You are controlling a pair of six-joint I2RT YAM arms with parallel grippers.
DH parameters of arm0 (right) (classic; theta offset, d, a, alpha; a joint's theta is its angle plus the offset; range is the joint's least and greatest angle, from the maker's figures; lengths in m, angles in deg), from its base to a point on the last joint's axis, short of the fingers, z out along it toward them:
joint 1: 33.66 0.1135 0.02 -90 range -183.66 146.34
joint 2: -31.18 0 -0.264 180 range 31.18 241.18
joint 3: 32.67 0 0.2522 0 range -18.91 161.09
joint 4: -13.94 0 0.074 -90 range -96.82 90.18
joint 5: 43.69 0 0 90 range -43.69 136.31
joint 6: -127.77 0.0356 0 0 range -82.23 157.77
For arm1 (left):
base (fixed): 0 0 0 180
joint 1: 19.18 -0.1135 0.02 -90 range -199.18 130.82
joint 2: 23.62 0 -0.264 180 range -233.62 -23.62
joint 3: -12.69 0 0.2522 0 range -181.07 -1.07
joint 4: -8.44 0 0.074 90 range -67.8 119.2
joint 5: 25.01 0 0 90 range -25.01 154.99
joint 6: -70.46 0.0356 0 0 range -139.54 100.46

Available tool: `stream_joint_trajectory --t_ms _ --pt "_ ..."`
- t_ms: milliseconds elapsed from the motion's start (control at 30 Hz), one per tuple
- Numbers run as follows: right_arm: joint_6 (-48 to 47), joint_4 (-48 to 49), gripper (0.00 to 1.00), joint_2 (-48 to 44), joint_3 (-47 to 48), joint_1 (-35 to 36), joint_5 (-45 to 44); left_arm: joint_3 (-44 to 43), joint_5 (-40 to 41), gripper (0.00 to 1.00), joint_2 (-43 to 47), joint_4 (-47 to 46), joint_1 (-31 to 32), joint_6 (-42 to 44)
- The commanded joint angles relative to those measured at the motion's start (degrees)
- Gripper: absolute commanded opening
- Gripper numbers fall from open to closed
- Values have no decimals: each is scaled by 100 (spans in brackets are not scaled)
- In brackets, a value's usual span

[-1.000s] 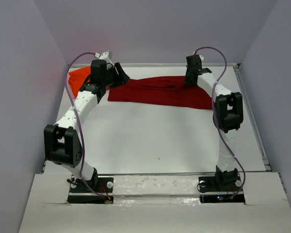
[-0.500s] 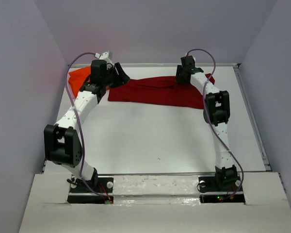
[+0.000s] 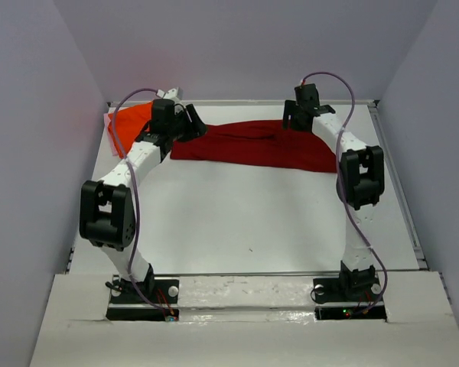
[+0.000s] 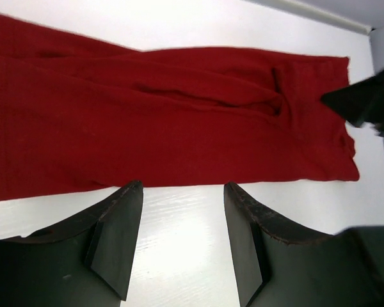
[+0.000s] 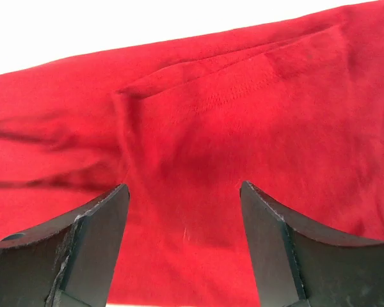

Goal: Fold and stack the t-shirts
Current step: Rotate the tshirt 90 degrees

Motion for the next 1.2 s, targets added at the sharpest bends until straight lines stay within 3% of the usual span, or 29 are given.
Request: stream_joint_trajectory --t_ms 0,200,433,600,733,1167 --pt "197 258 76 -765 -470 34 238 17 -213 63 -522 -469 21 -100" --pt "364 364 76 -950 -1069 34 273 -413 59 63 -1401 -838 48 -328" --pt "303 390 76 -722 -1052 34 221 -1398 541 63 -2570 -189 57 -180" --pt "303 223 76 -441 -876 -27 -51 -1696 1051 63 -2624 -66 48 154" --pt "469 -93 76 -282 -744 -79 -578 -2232 1728 63 -2817 663 -14 637" --pt "575 -840 75 482 -41 -133 -1098 -2813 1913 63 -3371 1420 -58 788"
